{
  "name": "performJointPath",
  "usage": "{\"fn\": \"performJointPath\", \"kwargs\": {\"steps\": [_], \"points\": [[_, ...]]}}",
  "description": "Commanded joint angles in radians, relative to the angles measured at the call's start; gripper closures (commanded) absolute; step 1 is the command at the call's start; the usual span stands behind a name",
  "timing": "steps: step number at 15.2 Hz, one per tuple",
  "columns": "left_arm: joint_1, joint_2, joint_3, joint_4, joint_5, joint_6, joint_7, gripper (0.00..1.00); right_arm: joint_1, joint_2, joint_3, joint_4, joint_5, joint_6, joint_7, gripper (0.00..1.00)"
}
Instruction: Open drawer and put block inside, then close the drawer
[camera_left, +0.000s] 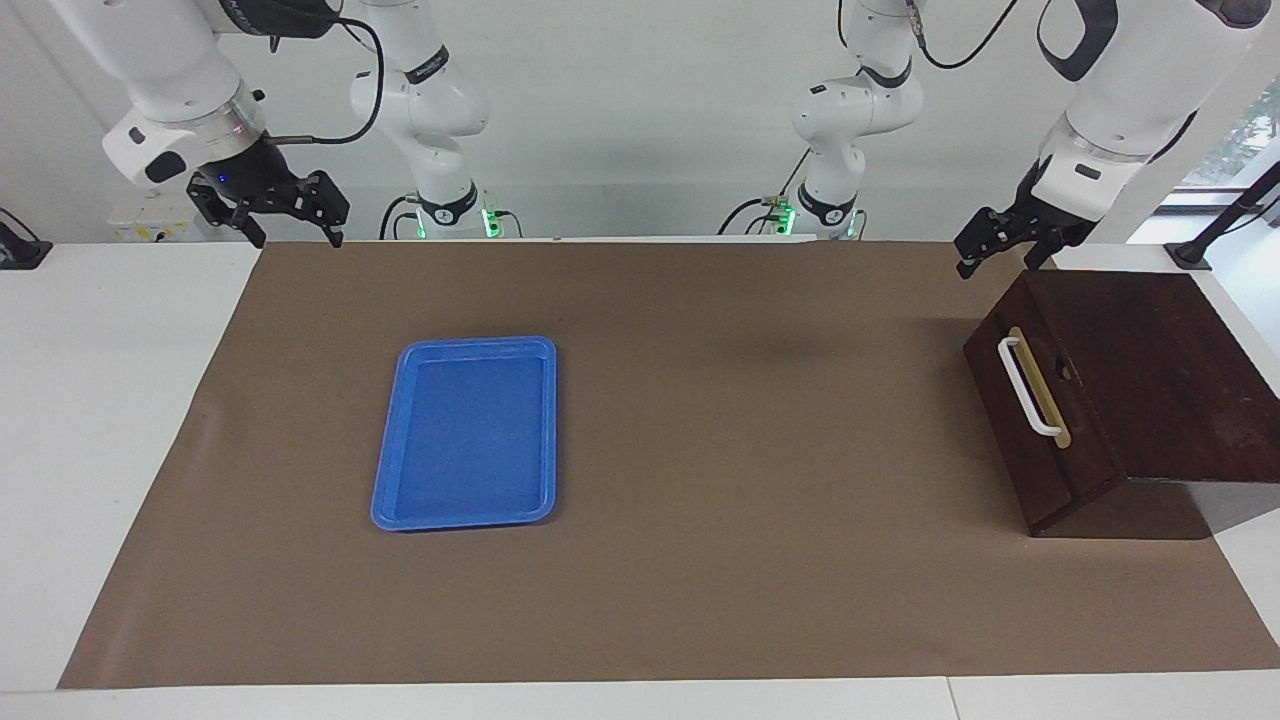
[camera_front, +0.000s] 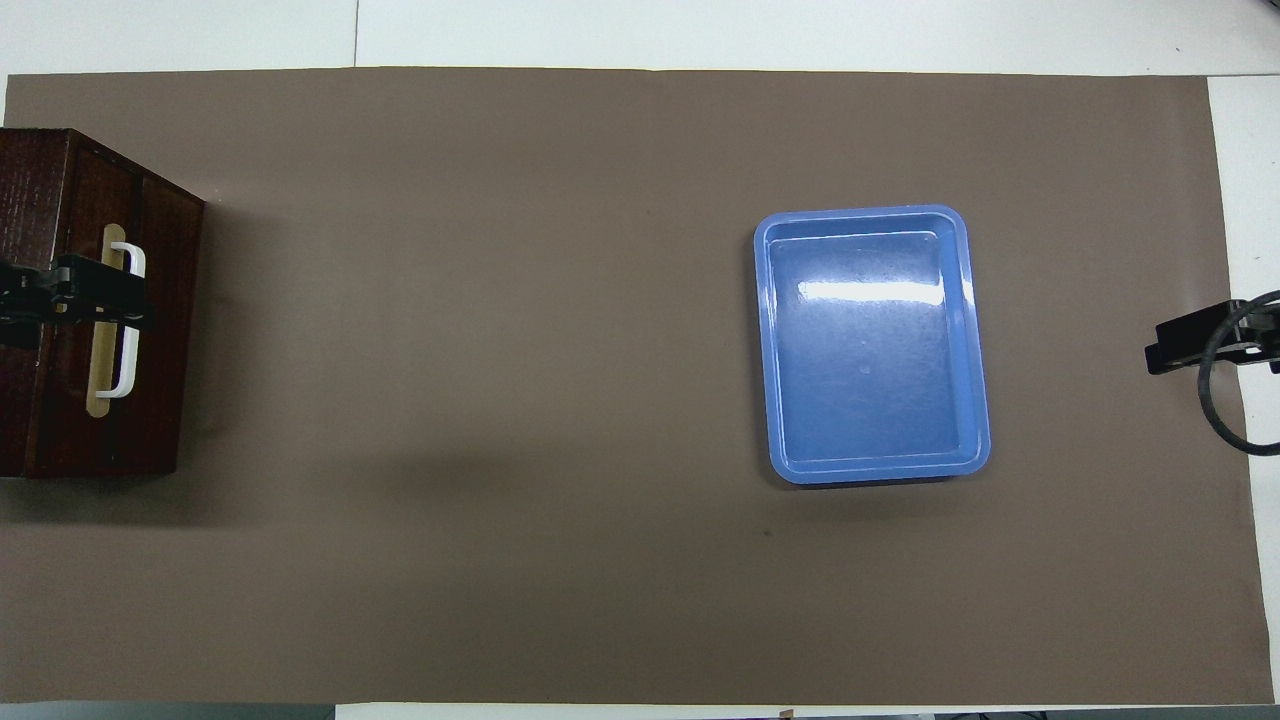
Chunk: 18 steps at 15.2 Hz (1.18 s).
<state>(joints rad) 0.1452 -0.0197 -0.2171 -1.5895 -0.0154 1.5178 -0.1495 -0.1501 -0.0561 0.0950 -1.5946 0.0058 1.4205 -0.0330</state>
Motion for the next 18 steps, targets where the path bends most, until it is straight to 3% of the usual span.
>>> {"fn": "performJointPath", "kwargs": {"steps": [1, 7, 18], "points": [[-0.013, -0.026, 0.004, -0.017, -0.011, 0.012, -0.044, 0.0, -0.009, -0.013, 0.006, -0.01, 0.016, 0.0, 0.012, 0.0], [-0.015, -0.034, 0.002, -0.038, -0.011, -0.002, 0.168, 0.0, -0.009, -0.013, 0.006, -0.01, 0.016, 0.0, 0.012, 0.0], [-0.022, -0.049, 0.002, -0.058, -0.011, -0.014, 0.169, 0.0, -0.009, -0.013, 0.006, -0.01, 0.016, 0.0, 0.012, 0.0]]}}
